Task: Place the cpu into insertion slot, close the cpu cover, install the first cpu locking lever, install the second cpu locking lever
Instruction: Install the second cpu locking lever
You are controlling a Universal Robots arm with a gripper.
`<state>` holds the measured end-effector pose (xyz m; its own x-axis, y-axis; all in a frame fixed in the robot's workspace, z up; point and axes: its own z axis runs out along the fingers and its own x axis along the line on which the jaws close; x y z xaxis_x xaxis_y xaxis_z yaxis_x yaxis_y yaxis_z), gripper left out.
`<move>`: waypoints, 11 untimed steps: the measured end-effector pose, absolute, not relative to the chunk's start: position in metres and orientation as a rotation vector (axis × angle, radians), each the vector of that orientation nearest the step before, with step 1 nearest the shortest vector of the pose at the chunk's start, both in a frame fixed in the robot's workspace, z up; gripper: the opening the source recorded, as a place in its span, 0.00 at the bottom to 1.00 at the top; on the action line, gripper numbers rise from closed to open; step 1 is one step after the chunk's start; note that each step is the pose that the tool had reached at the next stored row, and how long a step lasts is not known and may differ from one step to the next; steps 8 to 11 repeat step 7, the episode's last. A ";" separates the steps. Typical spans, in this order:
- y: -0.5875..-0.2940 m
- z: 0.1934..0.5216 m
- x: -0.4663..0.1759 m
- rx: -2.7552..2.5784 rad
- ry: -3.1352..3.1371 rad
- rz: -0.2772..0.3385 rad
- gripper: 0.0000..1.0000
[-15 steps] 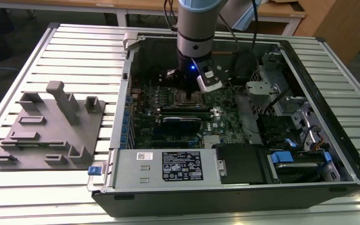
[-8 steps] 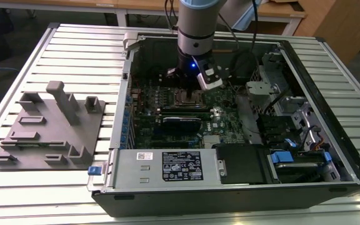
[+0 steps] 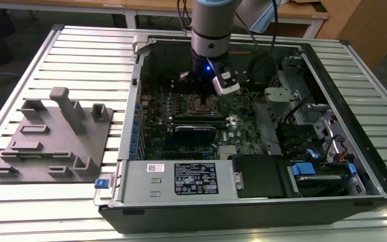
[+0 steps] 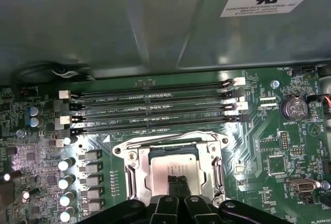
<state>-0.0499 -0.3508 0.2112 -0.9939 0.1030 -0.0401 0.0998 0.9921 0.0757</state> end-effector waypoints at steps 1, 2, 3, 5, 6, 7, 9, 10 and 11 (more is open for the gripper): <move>-0.351 0.212 -0.050 0.157 3.092 0.114 0.10; -0.351 0.212 -0.050 0.157 3.091 0.114 0.10; -0.351 0.212 -0.050 0.157 3.091 0.115 0.10; -0.351 0.212 -0.050 0.157 3.092 0.114 0.10; -0.351 0.212 -0.050 0.157 3.092 0.114 0.10; -0.351 0.212 -0.050 0.157 3.092 0.114 0.10; -0.351 0.212 -0.050 0.157 3.092 0.114 0.10; -0.351 0.212 -0.050 0.157 3.092 0.114 0.10; -0.351 0.212 -0.050 0.157 3.092 0.114 0.10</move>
